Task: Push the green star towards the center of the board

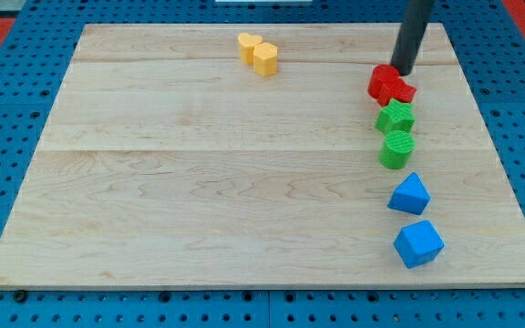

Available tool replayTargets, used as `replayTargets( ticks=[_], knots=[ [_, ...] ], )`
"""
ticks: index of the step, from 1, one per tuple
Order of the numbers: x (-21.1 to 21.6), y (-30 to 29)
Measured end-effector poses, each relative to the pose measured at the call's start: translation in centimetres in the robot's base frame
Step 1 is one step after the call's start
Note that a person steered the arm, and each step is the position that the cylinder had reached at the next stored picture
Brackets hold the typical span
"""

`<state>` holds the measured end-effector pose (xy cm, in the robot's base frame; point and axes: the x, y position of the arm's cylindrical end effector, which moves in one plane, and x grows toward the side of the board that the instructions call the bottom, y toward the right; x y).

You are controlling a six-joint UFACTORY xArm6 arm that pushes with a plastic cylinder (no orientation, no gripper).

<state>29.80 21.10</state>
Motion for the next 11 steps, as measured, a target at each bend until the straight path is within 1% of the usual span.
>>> replayTargets(
  ticks=[1,2,3,4,5,7,8,9,10,11],
  knots=[
    [-0.1,9.0],
    [6.3,12.2],
    [11.7,7.8],
    [11.7,5.9],
    [9.9,4.0],
    [10.0,-7.2],
    [10.0,-11.6],
    [12.6,-18.9],
    [13.1,-20.1],
    [13.9,-13.0]
  ],
)
